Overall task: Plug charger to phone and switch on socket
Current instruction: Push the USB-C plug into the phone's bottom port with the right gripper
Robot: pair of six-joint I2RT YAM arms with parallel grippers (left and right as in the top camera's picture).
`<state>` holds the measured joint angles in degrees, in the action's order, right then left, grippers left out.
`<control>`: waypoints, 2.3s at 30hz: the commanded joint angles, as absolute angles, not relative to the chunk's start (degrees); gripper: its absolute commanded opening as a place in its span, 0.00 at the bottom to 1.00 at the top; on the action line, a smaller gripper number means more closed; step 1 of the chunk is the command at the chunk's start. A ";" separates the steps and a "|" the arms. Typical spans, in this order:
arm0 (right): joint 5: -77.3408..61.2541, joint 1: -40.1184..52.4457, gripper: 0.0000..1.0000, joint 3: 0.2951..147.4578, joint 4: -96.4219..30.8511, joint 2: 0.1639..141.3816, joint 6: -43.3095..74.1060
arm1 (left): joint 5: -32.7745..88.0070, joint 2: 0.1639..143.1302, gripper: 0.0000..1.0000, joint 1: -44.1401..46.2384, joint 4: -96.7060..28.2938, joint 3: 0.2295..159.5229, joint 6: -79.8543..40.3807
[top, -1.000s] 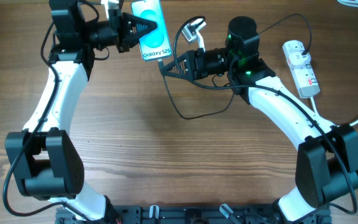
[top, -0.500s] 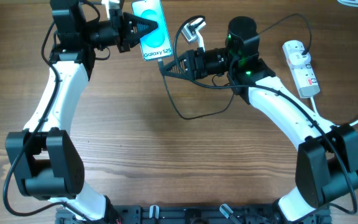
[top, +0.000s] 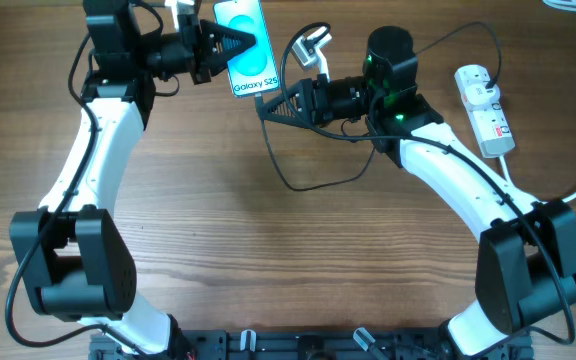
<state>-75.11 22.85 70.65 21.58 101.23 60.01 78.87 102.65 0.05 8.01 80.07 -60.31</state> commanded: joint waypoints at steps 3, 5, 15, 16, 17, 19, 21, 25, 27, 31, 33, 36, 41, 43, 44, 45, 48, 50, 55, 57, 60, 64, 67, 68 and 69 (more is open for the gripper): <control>-71.99 23.03 0.04 71.31 22.04 101.03 61.39 | 81.67 100.71 0.04 0.91 8.40 80.58 -60.47; -71.99 23.03 0.04 71.31 22.48 101.03 61.52 | 82.30 100.71 0.04 0.91 8.43 80.58 -60.38; -72.05 22.92 0.04 71.31 22.48 101.03 61.63 | 90.30 100.71 0.04 0.91 8.45 80.58 -55.66; -72.05 22.92 0.04 71.31 22.48 101.03 61.60 | 90.37 100.71 0.04 0.91 8.40 80.58 -55.68; -72.03 22.92 0.04 71.31 22.50 101.03 61.60 | 90.37 100.71 0.04 0.91 8.40 80.58 -55.68; -71.99 22.92 0.04 71.31 22.52 101.03 61.52 | 90.37 100.71 0.04 0.91 8.36 80.58 -55.70; -71.94 22.92 0.04 71.31 23.51 101.03 61.52 | 90.37 100.71 0.04 1.19 7.99 80.58 -55.70; -69.95 22.92 0.04 71.31 25.30 101.03 63.46 | 90.37 100.71 0.04 1.83 7.99 80.58 -55.70; -69.41 22.90 0.04 71.31 26.44 101.03 64.12 | 90.37 100.71 0.04 1.83 7.97 80.58 -55.70; -65.34 22.48 0.04 71.31 27.77 101.03 64.69 | 90.37 100.71 0.04 1.83 7.97 80.58 -55.72; -65.76 21.98 0.04 71.31 28.84 101.03 64.62 | 90.37 100.71 0.04 1.83 7.97 80.58 -55.70; -72.05 21.71 0.77 71.31 29.98 101.03 61.34 | 90.32 100.71 0.04 1.83 7.99 80.58 -55.68; -85.80 21.91 0.96 71.24 28.88 101.03 55.53 | 89.82 100.71 0.04 1.83 8.16 80.58 -54.19; -87.44 21.96 0.91 71.24 28.86 101.03 55.55 | 89.10 100.71 0.04 1.83 8.16 80.58 -54.22; -87.57 22.02 0.82 71.24 28.86 101.03 55.57 | 88.77 100.71 0.04 1.83 8.16 80.58 -54.22; -87.57 22.24 0.66 71.18 28.86 101.03 55.53 | 88.44 100.71 0.04 1.83 8.14 80.58 -54.22; -86.11 23.24 0.50 70.89 28.86 101.03 55.55 | 87.53 100.71 0.04 1.83 7.99 80.58 -54.24; -84.68 23.83 0.50 70.81 28.80 101.03 55.53 | 86.65 100.71 0.04 1.83 7.18 80.58 -54.24; -79.40 24.32 0.46 70.81 24.71 101.03 55.53 | 85.43 100.71 0.04 1.83 5.30 80.58 -54.24; -77.69 24.32 0.34 70.78 23.27 101.03 55.55 | 85.43 100.71 0.04 1.83 5.30 80.58 -54.24; -77.12 24.32 0.21 70.81 22.85 101.03 55.57 | 85.43 100.71 0.04 1.83 5.32 80.58 -54.22; -76.42 24.32 0.11 70.81 22.87 101.03 55.64 | 85.43 100.71 0.04 1.83 5.34 80.58 -54.22; -75.37 24.32 0.04 70.81 22.85 101.03 55.79 | 85.95 100.71 0.04 1.83 5.32 80.58 -54.22; -75.18 24.32 0.04 70.81 22.87 101.03 56.80 | 86.63 100.71 0.04 1.83 5.32 80.58 -54.19; -74.74 24.32 0.04 70.81 22.90 101.03 58.00 | 87.53 100.71 0.04 1.83 5.32 80.58 -54.17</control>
